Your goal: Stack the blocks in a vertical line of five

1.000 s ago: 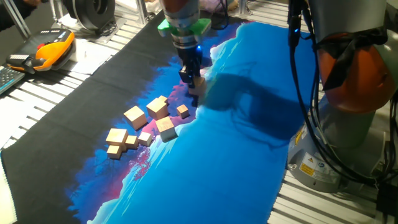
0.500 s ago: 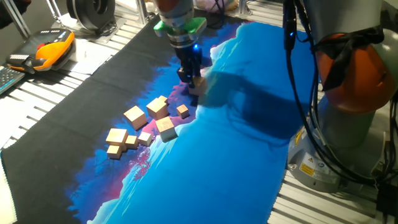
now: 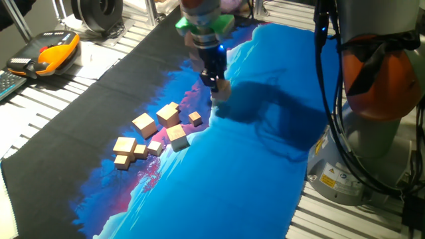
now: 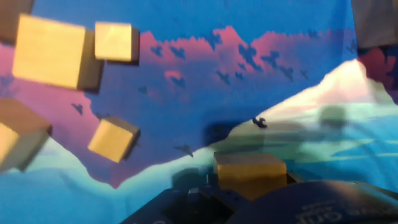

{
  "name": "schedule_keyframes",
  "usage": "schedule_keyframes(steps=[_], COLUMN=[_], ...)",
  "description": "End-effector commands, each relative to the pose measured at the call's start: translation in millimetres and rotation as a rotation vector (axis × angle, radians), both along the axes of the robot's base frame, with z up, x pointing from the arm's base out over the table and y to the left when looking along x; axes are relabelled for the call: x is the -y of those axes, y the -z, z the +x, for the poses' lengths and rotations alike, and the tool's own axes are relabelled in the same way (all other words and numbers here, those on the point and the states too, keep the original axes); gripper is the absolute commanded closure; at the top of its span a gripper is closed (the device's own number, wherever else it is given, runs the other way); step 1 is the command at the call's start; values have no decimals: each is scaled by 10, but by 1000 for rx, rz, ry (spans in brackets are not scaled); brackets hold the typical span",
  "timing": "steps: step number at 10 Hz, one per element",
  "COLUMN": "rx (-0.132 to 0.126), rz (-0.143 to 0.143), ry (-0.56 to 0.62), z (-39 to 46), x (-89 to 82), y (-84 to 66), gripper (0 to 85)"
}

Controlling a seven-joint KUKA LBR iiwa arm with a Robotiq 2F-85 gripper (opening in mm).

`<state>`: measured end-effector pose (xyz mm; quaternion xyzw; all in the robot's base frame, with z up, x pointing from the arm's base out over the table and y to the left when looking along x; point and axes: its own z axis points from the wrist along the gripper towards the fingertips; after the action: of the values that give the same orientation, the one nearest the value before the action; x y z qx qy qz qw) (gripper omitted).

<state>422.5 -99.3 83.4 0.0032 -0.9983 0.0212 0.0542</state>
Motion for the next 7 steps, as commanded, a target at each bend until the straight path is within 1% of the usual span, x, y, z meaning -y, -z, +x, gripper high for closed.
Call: schedule_keyframes(steps=[1,2,3,4,5,6,7], rx=[18,23,18,15,15,20,23], rz=[5,13,23,23,17,13,17], ry=[-3,-6,-8,-5,-5,-6,-5], z=[-35,-82,-110,-128,-155,-173,-188], x=[21,45,49,37,42,57,68], y=[69,137,164,156,147,170,213], gripper=[850,850,850,850,850,850,850])
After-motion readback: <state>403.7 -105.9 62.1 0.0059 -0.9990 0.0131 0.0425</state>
